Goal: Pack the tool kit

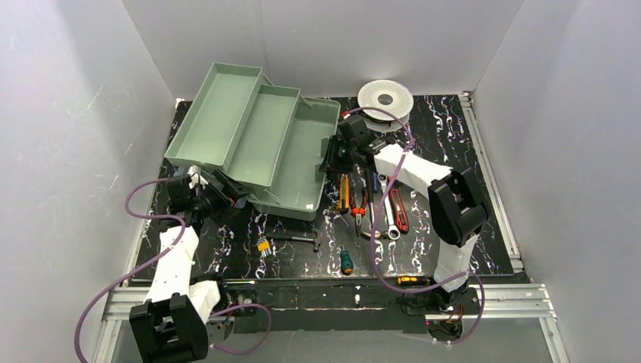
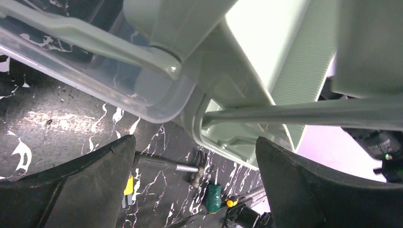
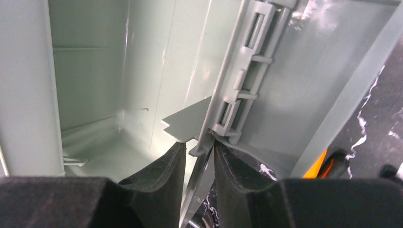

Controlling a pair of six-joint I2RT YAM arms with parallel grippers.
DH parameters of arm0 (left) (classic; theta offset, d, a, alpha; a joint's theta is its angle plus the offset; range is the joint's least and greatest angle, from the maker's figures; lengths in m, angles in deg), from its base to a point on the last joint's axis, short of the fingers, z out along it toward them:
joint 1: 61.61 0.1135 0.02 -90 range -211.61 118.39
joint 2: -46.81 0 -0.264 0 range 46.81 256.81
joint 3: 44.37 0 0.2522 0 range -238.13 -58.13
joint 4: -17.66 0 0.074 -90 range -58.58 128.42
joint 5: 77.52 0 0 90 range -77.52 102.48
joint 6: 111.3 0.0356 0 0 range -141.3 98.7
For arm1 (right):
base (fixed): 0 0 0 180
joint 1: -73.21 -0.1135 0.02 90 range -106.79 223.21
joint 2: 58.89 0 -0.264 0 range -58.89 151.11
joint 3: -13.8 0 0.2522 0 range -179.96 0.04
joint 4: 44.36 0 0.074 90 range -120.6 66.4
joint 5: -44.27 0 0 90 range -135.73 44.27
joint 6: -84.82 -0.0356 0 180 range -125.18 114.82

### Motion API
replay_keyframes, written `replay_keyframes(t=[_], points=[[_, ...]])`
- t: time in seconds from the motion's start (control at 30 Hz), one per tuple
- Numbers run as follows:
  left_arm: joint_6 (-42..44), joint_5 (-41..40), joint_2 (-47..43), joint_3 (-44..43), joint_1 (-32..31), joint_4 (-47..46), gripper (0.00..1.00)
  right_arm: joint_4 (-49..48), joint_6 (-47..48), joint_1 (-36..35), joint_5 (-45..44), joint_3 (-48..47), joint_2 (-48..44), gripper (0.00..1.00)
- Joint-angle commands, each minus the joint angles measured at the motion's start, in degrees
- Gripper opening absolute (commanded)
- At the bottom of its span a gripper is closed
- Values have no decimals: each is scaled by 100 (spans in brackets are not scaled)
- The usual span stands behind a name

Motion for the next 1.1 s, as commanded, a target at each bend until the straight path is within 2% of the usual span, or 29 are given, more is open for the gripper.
replay_keyframes(t=[0.0, 0.07, 0.13, 0.3, 0.33, 0.4, 0.43, 0.5, 0.57, 0.8, 0.9, 0.93, 1.0, 1.07], points=[[6, 270, -324, -241, -27, -228, 97, -9, 101, 309, 111, -686, 210, 29], [82, 295, -505, -241, -50, -129, 97, -13, 117, 422, 204, -906, 318, 19], [205, 315, -648, -270, -87, 36, 97, 161, 155, 501, 227, -1280, 503, 13], [552, 406, -762, -428, -205, 511, 97, 555, 212, 580, 270, -2138, 1002, 17], [605, 483, -729, -460, -215, 576, 97, 601, 224, 581, 299, -2243, 1056, 21], [652, 736, -629, -544, -238, 650, 96, 738, 246, 581, 361, -2383, 1090, 44], [693, 904, -567, -612, -264, 673, 95, 807, 254, 579, 384, -2373, 1037, 52], [799, 1069, -580, -805, -386, 772, 95, 861, 302, 579, 289, -2120, 776, 61], [1027, 1076, -709, -978, -581, 886, 95, 745, 378, 594, 115, -1637, 346, 65], [1625, 595, -1265, -1091, -1620, 936, 95, 509, 1076, 625, -600, 194, -1228, 62], [1817, -56, -1275, -992, -2286, 944, 93, 598, 1295, 626, -1097, 849, -1717, 62], [1849, -605, -1288, -952, -2574, 934, 92, 703, 1316, 625, -1239, 1034, -1826, 62], [1916, -1354, -1350, -814, -3336, 774, 92, 797, 1333, 618, -1363, 1420, -1993, 62], [1988, -1706, -1288, -858, -3740, 743, 92, 809, 1281, 605, -1342, 1725, -2090, 62]])
